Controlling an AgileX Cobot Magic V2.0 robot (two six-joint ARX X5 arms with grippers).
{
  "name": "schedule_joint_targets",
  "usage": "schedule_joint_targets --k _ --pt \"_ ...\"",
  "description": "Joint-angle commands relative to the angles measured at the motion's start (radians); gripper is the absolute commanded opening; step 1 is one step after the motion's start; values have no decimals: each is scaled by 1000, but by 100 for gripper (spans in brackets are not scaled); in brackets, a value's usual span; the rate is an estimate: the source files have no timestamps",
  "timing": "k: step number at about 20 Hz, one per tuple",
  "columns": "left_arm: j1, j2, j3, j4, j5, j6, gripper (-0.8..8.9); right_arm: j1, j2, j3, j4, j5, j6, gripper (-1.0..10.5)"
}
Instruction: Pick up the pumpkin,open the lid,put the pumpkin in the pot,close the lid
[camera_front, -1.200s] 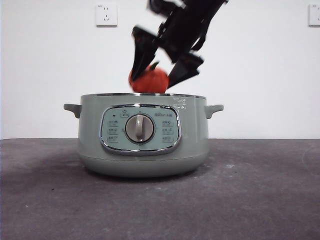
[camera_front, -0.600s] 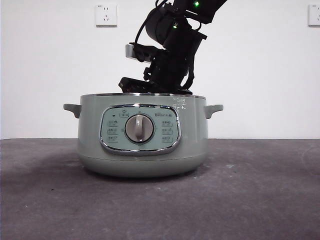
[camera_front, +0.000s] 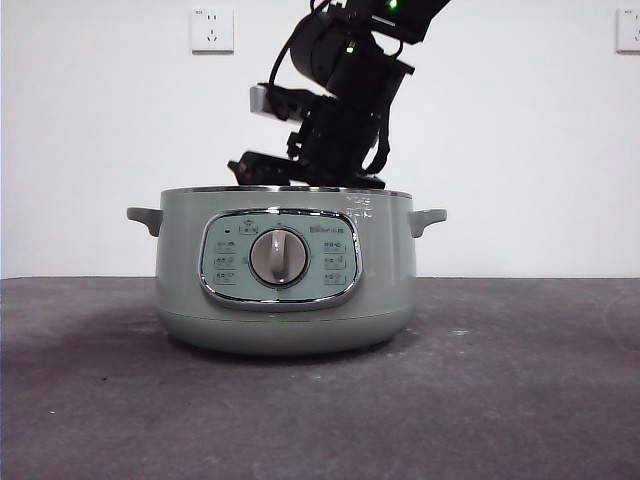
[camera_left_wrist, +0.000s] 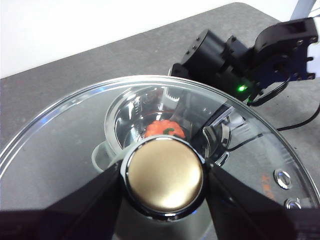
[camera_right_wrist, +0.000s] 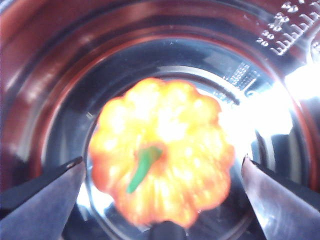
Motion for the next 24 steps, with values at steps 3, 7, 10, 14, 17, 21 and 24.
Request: schedule_joint_targets --k 3,7,10,14,17,21,24 --pt "0 0 5 53 11 5 -9 -8 -229 0 -22 136 61 630" --pt "-25 84 5 113 14 17 -9 -26 -541 0 -134 185 113 630" --pt "-68 178 5 202 14 17 -9 -24 -687 0 -217 178 117 630" --pt "-122 317 5 348 13 18 -9 -12 -817 0 -328 177 140 629" --pt "-135 387 5 422 13 22 -9 -9 -860 0 -377 177 144 629" --pt "-149 475 5 511 11 22 -9 -8 -898 0 -426 177 159 629" --pt "-153 532 5 563 10 22 -9 2 -911 0 -466 177 167 629"
